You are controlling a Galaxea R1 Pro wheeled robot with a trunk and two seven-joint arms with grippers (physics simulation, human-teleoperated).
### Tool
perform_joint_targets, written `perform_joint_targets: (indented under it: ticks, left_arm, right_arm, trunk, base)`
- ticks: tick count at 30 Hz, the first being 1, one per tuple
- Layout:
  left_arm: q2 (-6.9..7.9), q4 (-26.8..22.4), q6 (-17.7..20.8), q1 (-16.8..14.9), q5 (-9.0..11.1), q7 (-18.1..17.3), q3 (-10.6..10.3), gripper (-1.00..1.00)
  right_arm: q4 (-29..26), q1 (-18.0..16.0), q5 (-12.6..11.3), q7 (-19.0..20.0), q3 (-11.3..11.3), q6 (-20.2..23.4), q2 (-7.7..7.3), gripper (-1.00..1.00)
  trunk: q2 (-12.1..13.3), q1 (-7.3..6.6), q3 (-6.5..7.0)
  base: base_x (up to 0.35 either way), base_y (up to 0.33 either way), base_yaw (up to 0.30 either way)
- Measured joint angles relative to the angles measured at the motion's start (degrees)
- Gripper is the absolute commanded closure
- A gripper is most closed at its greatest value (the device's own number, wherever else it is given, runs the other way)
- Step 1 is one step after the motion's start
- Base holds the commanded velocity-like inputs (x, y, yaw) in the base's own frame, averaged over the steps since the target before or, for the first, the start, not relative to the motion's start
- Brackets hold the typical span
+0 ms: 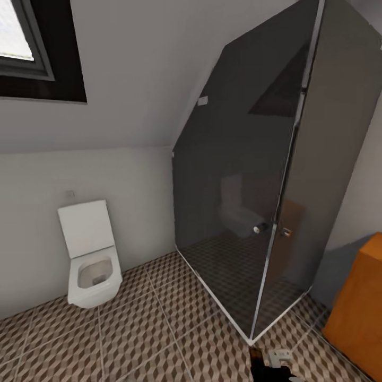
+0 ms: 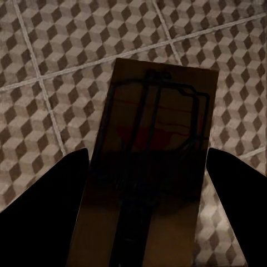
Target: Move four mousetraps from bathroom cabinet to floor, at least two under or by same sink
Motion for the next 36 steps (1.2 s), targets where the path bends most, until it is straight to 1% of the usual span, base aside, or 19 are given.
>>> perform_joint_targets:
  ticks: [4,7,15,19,27,31,36]
  left_arm:
    - [0.23,0.01,-0.01,-0.01,0.05,0.01,0.01,1.00]
    - [0.23,0.05,-0.01,0.01,0.05,0.01,0.01,1.00]
    - [-0.14,-0.06,-0.15,0.02,0.55,-0.05,0.07,1.00]
    - [-0.32,-0.05,-1.26,0.03,0.58,-0.07,0.08,1.00]
    - [-0.39,-0.02,-1.52,0.02,0.59,0.02,0.15,1.00]
    - [-0.68,-0.01,-1.53,0.03,0.62,0.09,0.16,1.00]
    - [-0.86,0.00,-1.51,0.04,0.59,0.10,0.18,1.00]
  right_arm:
    - [0.00,0.00,0.00,0.00,0.00,0.00,0.03,1.00]
    - [0.00,0.00,0.00,0.00,0.00,0.01,0.02,1.00]
    - [0.00,0.00,0.00,0.00,0.00,0.01,0.04,1.00]
    - [0.00,0.00,0.00,0.00,0.00,0.00,0.03,1.00]
    - [0.00,0.00,0.00,0.00,0.00,0.01,0.03,1.00]
    - [0.00,0.00,0.00,0.00,0.00,0.00,0.05,1.00]
    - [0.00,0.00,0.00,0.00,0.00,0.00,0.06,1.00]
  trunk:
    - [0.00,0.00,0.00]
    - [-0.01,0.00,0.00]
    - [-0.01,0.00,0.00]
    - [-0.01,0.00,0.00]
    - [-0.01,0.00,0.00]
    - [-0.01,0.00,0.00]
    - [-0.01,0.00,-0.01]
  base:
    - [0.225,0.203,0.297]
    - [0.076,0.066,0.297]
    - [0.012,0.011,0.297]
    - [0.000,0.000,0.297]
    - [0.000,0.000,0.297]
    - [0.011,0.000,0.297]
    - [0.208,0.000,0.297]
